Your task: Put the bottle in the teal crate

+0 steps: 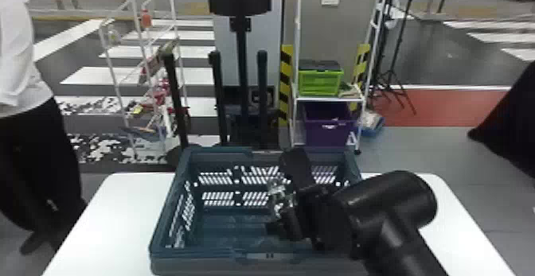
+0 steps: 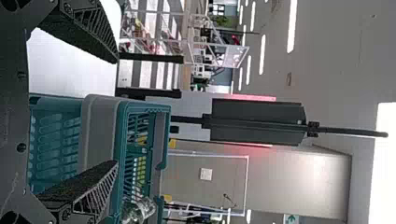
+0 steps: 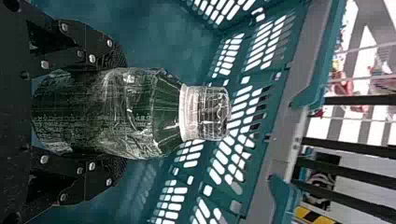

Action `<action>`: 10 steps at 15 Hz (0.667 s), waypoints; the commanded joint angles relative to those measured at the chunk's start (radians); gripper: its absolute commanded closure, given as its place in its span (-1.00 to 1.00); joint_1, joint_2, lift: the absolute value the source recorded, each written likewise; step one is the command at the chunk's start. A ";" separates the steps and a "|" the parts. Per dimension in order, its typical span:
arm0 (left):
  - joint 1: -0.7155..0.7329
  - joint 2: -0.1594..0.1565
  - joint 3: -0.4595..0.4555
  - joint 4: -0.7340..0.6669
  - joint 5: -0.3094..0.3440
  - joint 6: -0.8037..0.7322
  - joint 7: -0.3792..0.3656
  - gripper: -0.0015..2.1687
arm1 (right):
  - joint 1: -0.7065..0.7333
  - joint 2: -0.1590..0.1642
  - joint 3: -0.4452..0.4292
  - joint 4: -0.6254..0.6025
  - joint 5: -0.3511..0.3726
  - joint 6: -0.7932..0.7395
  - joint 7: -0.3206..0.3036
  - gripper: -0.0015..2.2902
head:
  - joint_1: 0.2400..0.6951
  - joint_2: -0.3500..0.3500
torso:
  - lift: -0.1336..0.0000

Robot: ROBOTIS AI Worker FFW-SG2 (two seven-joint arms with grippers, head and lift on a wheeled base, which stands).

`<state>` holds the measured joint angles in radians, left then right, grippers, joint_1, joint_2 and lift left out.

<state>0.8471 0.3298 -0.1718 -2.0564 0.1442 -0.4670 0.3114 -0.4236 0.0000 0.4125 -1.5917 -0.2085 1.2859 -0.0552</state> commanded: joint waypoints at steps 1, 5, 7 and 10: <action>0.000 0.000 0.000 0.001 0.000 -0.003 0.000 -0.89 | -0.027 0.001 0.002 0.058 -0.005 -0.007 0.000 0.99 | 0.14 0.00 | 1.00; 0.001 0.000 0.000 -0.001 0.000 -0.003 0.000 -0.89 | -0.049 0.001 0.006 0.091 -0.022 -0.010 0.002 0.80 | 0.14 0.00 | 1.00; 0.001 0.000 0.000 -0.002 0.000 -0.003 0.000 -0.89 | -0.049 0.001 0.008 0.091 -0.031 -0.016 0.002 -0.25 | 0.14 0.00 | 1.00; 0.004 0.000 0.000 -0.004 0.000 -0.003 0.000 -0.89 | -0.047 0.001 0.008 0.087 -0.037 -0.023 0.002 -1.00 | 0.14 0.00 | 1.00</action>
<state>0.8493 0.3298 -0.1718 -2.0593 0.1442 -0.4701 0.3114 -0.4727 0.0000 0.4203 -1.5008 -0.2432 1.2680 -0.0537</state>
